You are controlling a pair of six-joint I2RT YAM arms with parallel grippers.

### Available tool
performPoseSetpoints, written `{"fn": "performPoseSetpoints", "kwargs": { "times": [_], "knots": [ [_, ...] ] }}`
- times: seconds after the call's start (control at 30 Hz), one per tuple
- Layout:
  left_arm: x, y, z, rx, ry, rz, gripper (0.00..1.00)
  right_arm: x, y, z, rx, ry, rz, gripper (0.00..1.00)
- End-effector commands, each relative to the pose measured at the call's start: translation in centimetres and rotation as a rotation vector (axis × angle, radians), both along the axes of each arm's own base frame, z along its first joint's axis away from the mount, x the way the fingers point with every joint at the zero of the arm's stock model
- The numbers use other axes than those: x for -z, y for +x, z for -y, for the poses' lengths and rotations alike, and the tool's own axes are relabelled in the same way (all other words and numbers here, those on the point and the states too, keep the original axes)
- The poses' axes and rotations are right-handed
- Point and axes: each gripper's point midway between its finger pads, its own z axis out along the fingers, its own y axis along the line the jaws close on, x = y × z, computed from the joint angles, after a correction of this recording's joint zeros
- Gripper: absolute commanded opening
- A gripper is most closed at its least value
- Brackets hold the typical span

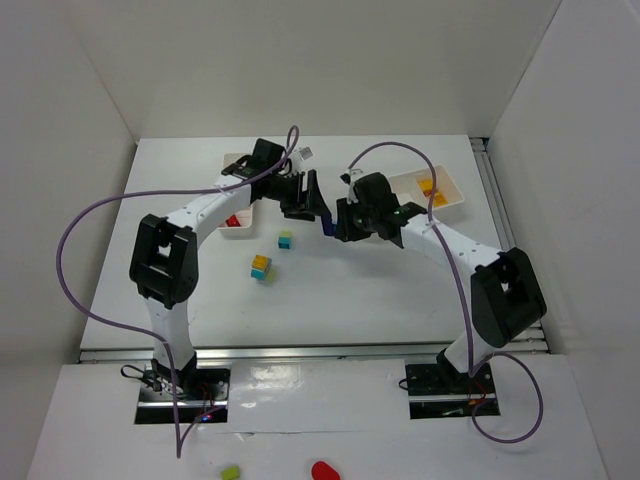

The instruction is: Sort the legos into containers by color

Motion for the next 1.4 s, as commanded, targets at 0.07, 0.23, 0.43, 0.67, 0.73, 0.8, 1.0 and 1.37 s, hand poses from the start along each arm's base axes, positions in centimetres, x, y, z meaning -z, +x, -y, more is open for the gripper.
{"fn": "performPoseSetpoints", "kwargs": {
  "times": [0.07, 0.23, 0.43, 0.67, 0.73, 0.8, 1.0, 1.37],
  "knots": [
    [0.3, 0.6, 1.9, 0.001, 0.002, 0.011, 0.73, -3.0, -0.2, -1.4, -0.031, 0.047, 0.050, 0.26],
    [0.5, 0.7, 2.3, -0.002, 0.008, 0.006, 0.60, -3.0, -0.2, -1.4, -0.032, 0.047, 0.050, 0.26],
    [0.6, 0.8, 2.0, -0.015, 0.025, 0.002, 0.09, -2.9, 0.4, -1.1, 0.010, 0.034, 0.055, 0.26],
    [1.2, -0.2, 1.6, -0.009, 0.046, -0.030, 0.00, -1.6, 1.6, -0.2, 0.112, 0.029, 0.011, 0.25],
    [1.2, -0.4, 1.4, -0.003, 0.049, -0.024, 0.00, -1.7, 2.3, 0.0, 0.133, 0.040, 0.015, 0.25],
    [1.0, -0.6, 1.3, 0.003, 0.049, -0.014, 0.00, -1.8, 3.5, 0.1, 0.168, 0.054, 0.016, 0.25],
    [-0.2, -1.2, 0.2, 0.006, 0.065, 0.007, 0.00, -1.1, 4.8, -0.3, 0.171, 0.048, -0.002, 0.25],
    [0.6, 7.1, -16.3, -0.526, 0.377, 0.014, 0.00, -2.5, 4.3, -0.1, 0.151, 0.053, 0.016, 0.25]
  ]
}}
